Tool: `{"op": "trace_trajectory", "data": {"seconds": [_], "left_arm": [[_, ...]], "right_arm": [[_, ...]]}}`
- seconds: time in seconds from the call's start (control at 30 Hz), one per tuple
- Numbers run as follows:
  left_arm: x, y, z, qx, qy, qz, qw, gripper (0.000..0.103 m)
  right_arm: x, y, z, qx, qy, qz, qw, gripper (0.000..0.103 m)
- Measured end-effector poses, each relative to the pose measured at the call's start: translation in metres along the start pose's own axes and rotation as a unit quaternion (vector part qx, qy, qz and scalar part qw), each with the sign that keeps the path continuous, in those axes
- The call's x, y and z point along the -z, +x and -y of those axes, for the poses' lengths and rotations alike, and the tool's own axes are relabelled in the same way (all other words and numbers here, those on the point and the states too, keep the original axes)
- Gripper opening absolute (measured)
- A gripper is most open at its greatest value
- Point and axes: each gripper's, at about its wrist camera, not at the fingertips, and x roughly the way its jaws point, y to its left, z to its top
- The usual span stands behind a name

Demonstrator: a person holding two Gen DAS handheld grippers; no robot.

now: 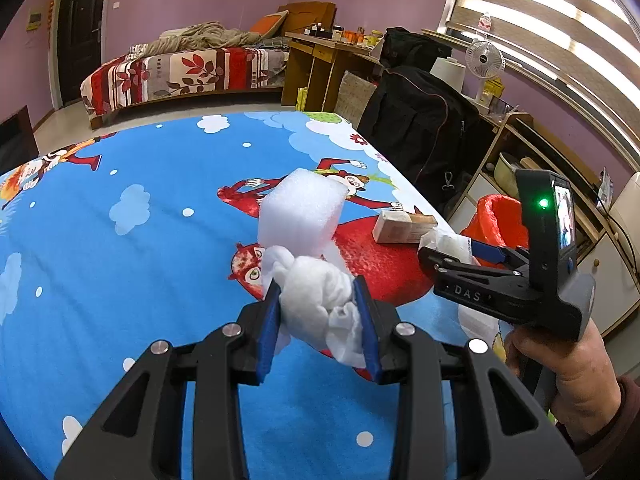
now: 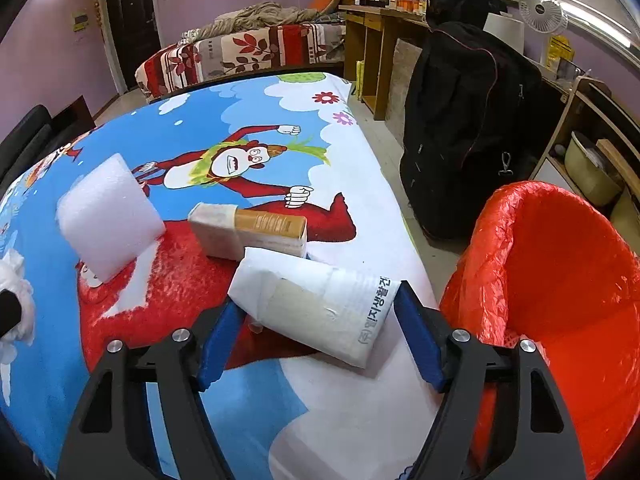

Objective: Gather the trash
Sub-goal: 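Grasp the white paper packet with the right tool while the left tool holds the tissue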

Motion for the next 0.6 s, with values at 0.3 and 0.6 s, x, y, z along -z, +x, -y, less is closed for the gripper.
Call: {"op": "trace_trajectory", "data": {"seconds": [0.3, 0.6], "left_arm": [[-0.001, 0.001, 0.008, 0.001, 0.007, 0.001, 1.0, 0.034], [-0.009, -0.001, 0.022, 0.004, 0.023, 0.007, 0.9997, 0.034]], "right_arm": [[0.006, -0.031, 0.0, -0.006, -0.003, 0.03, 1.0, 0.07], [0.008, -0.066, 0.012, -0.003, -0.004, 0.063, 0.998, 0.07]]}}
